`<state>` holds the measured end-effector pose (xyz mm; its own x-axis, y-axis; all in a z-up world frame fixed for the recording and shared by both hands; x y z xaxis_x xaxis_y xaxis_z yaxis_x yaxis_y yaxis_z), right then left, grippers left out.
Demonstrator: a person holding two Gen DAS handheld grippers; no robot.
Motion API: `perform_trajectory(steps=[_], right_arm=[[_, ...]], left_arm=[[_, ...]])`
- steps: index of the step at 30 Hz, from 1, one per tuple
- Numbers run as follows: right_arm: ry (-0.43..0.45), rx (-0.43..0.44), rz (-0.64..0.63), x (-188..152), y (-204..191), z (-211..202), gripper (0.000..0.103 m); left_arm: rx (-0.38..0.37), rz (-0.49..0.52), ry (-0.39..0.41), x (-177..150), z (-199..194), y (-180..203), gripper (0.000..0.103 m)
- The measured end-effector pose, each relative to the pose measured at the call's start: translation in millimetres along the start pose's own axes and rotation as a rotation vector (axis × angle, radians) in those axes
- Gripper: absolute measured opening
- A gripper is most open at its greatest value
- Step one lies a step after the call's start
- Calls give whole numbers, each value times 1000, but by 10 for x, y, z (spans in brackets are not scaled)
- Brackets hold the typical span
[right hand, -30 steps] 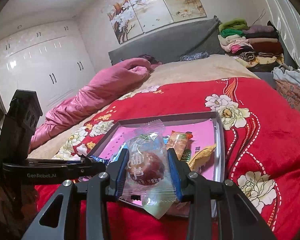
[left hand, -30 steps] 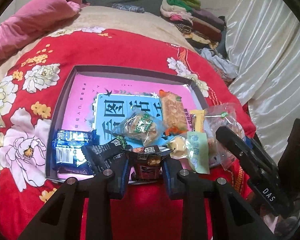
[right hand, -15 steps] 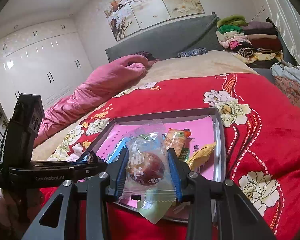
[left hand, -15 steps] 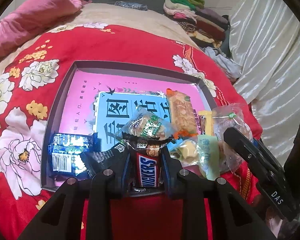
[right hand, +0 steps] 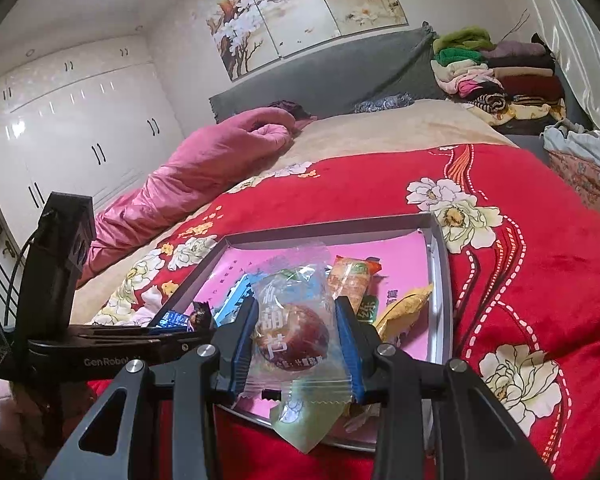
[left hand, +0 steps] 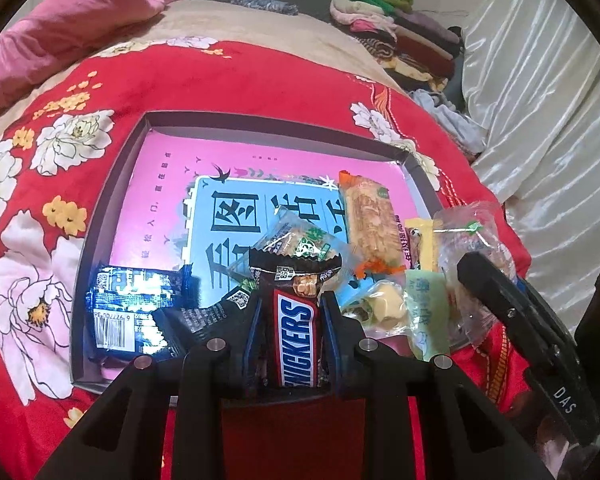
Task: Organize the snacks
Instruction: 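Carry the candy bag with right tool while left tool carries Snickers bar over tray, then open the right tool over the tray while the left tool releases the Snickers bar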
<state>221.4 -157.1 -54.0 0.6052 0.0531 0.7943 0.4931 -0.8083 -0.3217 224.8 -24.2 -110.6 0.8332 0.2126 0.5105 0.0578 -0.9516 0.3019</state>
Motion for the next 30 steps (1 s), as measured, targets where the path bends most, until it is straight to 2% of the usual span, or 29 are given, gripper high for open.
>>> perform_trajectory(steps=[9, 23, 30], right_arm=[[27, -27, 26, 66, 115, -42, 39], [-66, -90, -28, -83, 109, 181, 39], [-101, -80, -3, -174, 143, 252, 39]], left_arm=[[-4, 7, -10, -25, 50, 17, 29], [-11, 12, -19, -27, 72, 25, 29], [-15, 6, -19, -30, 76, 23, 29]])
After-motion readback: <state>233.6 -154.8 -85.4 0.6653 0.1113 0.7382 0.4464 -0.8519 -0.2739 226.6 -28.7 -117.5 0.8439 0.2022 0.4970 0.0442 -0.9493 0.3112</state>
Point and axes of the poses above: each gripper's, at about its wrist camera, not at the fingertips, and z roughly the way its jaws point, y to its right, x to its top, the point moved 8 cm from there along z, roughly the way its jaws point
